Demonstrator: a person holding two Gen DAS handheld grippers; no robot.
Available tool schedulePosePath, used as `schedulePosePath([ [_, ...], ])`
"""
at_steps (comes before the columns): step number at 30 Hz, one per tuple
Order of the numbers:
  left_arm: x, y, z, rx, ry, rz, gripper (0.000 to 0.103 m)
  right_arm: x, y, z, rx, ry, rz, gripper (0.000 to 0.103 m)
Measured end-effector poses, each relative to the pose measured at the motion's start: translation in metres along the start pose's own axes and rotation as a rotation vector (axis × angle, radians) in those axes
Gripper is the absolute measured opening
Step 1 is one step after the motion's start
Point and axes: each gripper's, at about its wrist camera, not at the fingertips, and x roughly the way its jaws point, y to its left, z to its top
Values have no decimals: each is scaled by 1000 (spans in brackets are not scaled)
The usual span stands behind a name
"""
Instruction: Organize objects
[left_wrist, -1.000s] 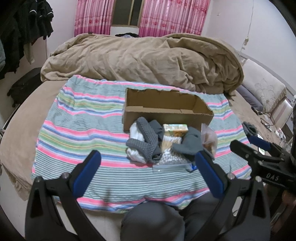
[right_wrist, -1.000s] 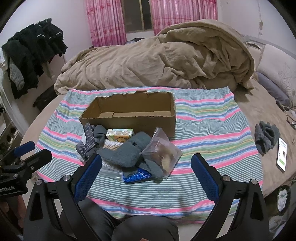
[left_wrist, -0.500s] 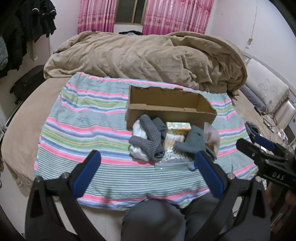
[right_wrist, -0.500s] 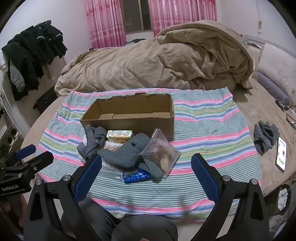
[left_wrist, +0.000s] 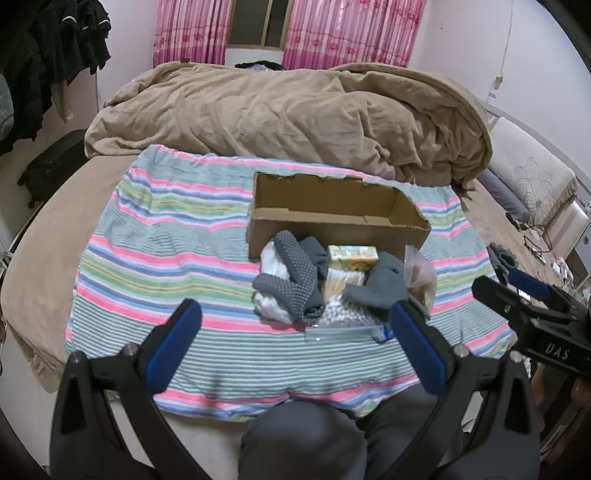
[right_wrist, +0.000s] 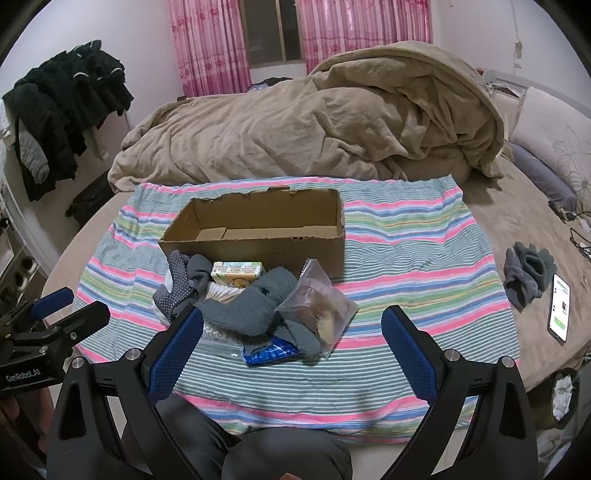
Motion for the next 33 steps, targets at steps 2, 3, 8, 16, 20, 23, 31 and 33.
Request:
schedulePosePath([
  [2, 0, -1, 1, 4, -1, 1, 103, 0, 0, 0, 0, 0, -1, 99],
  [3, 0, -1, 1, 5, -1, 1, 103, 0, 0, 0, 0, 0, -1, 99],
  [8, 0, -2, 2, 9, 0, 0, 103, 1, -1, 0, 4, 3, -1, 99],
  [16, 5, -5, 4, 21, 6, -6, 103, 5, -4, 2, 11, 10, -2, 99],
  [20, 9, -6, 5, 21, 9, -8, 103, 8, -5, 3, 11, 12, -1, 99],
  [23, 17, -4, 5, 20, 20, -7, 103, 13, -7, 3, 7, 17, -4, 99],
  [31, 51, 2, 4, 19, 60, -4, 101, 38, -23, 4, 35, 42, -30, 99],
  [33, 60, 3, 3, 27, 68, -3, 96, 46, -27, 3, 37, 51, -41, 99],
])
